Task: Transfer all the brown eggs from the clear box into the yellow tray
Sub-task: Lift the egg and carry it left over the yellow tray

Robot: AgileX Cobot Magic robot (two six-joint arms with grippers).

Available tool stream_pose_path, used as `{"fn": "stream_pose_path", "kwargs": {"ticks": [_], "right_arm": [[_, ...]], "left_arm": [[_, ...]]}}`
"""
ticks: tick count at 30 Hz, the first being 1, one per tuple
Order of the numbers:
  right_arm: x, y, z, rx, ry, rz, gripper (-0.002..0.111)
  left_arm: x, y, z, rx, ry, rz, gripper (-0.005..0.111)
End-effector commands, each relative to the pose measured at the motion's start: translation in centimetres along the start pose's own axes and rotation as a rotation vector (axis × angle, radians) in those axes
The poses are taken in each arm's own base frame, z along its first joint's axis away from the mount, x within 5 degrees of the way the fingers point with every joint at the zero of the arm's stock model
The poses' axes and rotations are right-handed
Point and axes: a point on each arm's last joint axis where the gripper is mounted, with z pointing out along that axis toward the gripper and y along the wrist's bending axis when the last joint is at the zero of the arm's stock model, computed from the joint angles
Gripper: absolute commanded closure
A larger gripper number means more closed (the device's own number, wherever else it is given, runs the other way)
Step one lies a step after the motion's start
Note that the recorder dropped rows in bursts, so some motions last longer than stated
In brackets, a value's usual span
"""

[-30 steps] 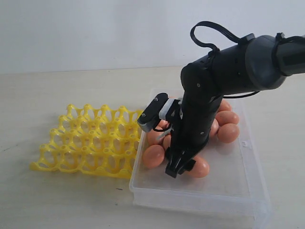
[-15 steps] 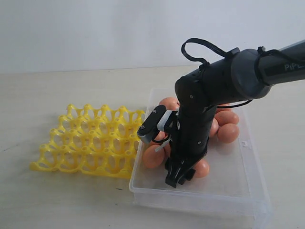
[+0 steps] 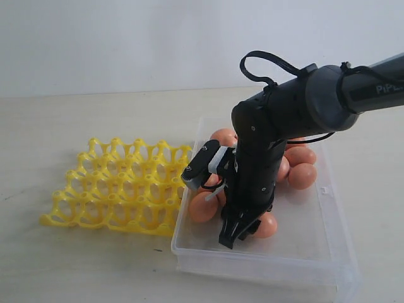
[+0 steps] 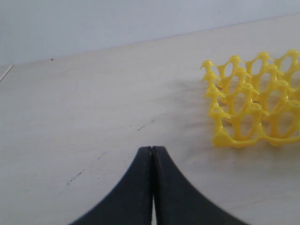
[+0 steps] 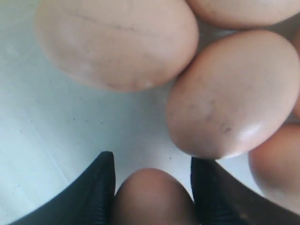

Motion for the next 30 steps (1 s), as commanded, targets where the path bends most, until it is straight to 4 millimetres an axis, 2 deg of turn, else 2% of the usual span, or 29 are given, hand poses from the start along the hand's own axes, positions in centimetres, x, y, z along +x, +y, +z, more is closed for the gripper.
{"fn": "stream_pose_path", "kwargs": {"ticks": [1,6,8,10,11,13,16,20,24,25,30], "right_arm": [[-0.3,-0.1,-1.0,0.02,-0.059,0.0,0.108],[-1.4,0.1,-4.9,0.021,-0.275,0.083,0.108],[-1.8,0.0,-7.5,0.047,-0.403,0.11,0.108],[-1.9,0.1,-8.9,0.068,-0.481,0.117,0.108],[-2.1,0.6,-10.6,0.109,-0.656,0.15,0.108],[-2.3,1.4,-11.4,0.153,-0.859,0.202,0.108],[-2.7,2.6,-11.1,0.235,-1.053,0.215,0.108],[-4.3,3.5,-10.2,0.241,-1.165,0.234,0.108],[-7.1,4.2,-9.6,0.051,-1.379,0.253,0.108],[-8.4,4.3,-9.2,-0.011,-1.418,0.258,0.108],[-12.9,3.5,-6.2,-0.031,-1.381,0.248,0.108]], "left_arm": [[-0.2,0.0,-0.1,0.004,-0.016,-0.004,0.107],[-0.2,0.0,-0.1,0.004,-0.016,-0.004,0.107],[-0.2,0.0,-0.1,0.004,-0.016,-0.004,0.107],[-0.2,0.0,-0.1,0.004,-0.016,-0.004,0.107],[-0.2,0.0,-0.1,0.004,-0.016,-0.004,0.107],[-0.2,0.0,-0.1,0.004,-0.016,-0.004,0.107],[-0.2,0.0,-0.1,0.004,-0.016,-0.004,0.107],[-0.2,0.0,-0.1,0.004,-0.016,-0.004,0.107],[-0.2,0.0,-0.1,0.004,-0.016,-0.004,0.107],[-0.2,0.0,-0.1,0.004,-0.016,-0.004,0.107],[-0.2,0.0,-0.1,0.004,-0.016,-0.004,0.107]]}}
